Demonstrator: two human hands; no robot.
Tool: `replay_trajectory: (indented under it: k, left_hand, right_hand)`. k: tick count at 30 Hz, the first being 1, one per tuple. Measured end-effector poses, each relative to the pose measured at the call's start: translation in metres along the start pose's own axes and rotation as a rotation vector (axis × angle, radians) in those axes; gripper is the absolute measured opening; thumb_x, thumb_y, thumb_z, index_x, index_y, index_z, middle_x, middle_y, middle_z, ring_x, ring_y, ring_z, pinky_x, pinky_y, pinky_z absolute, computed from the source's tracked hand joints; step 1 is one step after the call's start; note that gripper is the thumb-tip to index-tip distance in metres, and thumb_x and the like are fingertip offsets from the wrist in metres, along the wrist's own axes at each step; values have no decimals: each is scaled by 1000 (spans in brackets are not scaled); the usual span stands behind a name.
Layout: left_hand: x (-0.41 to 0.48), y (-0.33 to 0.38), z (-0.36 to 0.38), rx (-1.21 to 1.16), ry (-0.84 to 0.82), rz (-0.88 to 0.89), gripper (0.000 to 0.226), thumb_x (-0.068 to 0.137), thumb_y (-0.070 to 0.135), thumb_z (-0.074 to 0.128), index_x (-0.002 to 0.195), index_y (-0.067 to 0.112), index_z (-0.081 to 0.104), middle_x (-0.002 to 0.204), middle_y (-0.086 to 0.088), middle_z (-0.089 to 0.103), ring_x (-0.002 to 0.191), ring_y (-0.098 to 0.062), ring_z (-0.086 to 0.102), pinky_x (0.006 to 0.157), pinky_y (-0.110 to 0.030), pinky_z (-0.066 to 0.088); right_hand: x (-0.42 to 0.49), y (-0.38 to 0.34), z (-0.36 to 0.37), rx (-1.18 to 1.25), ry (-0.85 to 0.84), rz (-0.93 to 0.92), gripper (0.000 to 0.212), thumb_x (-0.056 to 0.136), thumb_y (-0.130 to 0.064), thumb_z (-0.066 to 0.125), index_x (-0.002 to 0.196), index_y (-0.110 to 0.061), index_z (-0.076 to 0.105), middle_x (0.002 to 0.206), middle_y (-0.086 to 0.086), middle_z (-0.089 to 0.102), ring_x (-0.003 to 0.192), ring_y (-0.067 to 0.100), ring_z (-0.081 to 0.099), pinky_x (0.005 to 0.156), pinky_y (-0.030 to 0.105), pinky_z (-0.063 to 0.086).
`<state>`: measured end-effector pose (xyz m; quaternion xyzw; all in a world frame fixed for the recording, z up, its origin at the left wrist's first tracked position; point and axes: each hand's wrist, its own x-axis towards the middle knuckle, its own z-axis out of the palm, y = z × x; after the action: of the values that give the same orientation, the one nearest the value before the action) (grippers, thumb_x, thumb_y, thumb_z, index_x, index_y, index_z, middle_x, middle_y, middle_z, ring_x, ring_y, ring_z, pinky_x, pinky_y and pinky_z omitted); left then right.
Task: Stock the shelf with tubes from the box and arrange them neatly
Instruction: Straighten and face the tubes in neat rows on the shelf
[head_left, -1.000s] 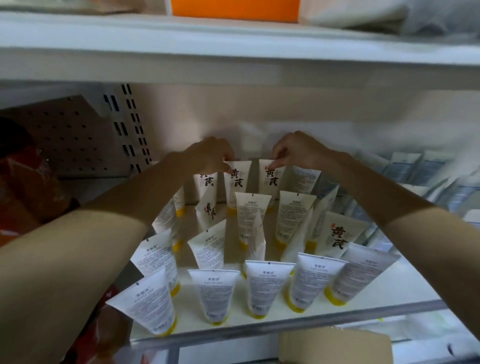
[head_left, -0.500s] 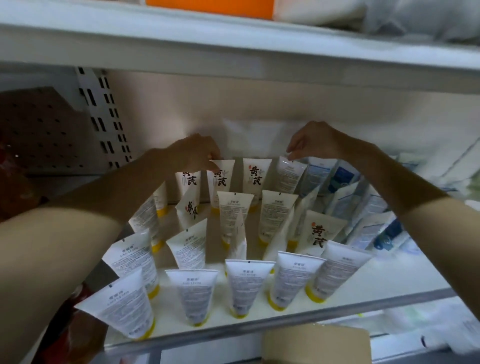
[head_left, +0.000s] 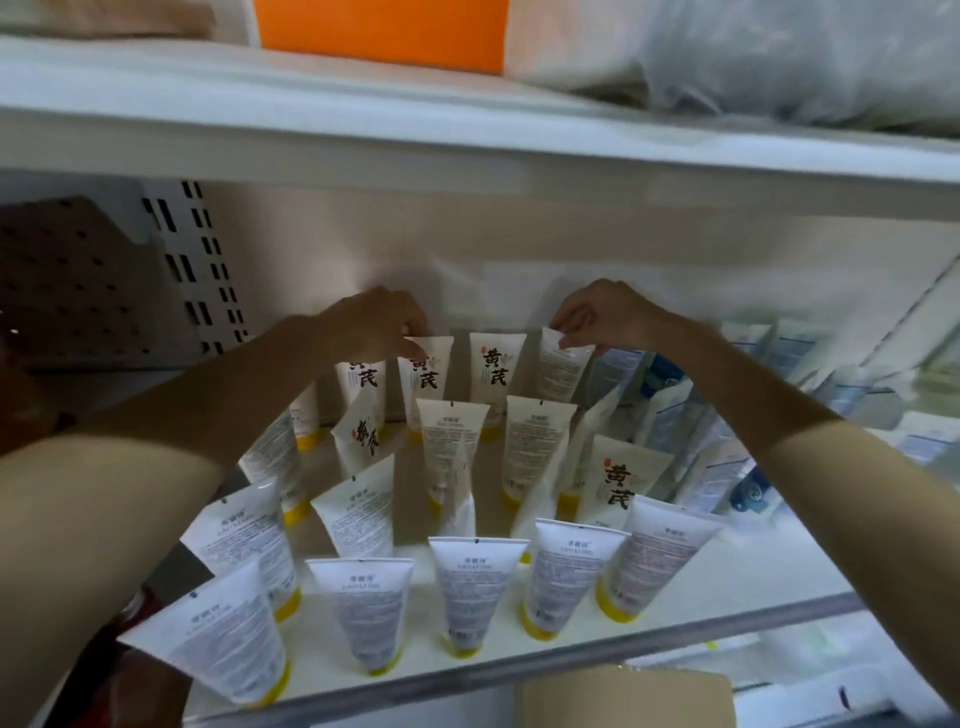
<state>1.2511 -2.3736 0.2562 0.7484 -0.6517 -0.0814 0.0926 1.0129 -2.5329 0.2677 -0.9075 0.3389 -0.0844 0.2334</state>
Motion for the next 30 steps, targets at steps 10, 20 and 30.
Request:
replay_trajectory:
  k: [10,20,30]
  left_hand:
    - [0,-2,1,27,-3,-8,31,85,32,66,113,19,66,114,2,62,101,-18,57,85,-34,47]
    - [-2,-2,2,15,8,-8,31,85,33,66,112,18,66,114,2,62,104,-18,57,85,-32,45]
    - [-1,-3,2,-2,10,11,30,85,31,67,111,17,67,111,1,62,99,-18,57,82,-33,47]
  right_hand:
    - [-7,5,-4,120,-77,-44,15,83,-5,68,84,-19,69,93,1,69,81,14,68,69,28,59]
    - [-13,1,-14,110,-162,-12,27,77,-12,75,104,-17,70,125,0,61,92,4,62,94,26,48]
    - [-13,-2,-18,66,-205,-10,33,75,-10,76,106,-17,70,136,-3,53,92,-5,56,105,32,39]
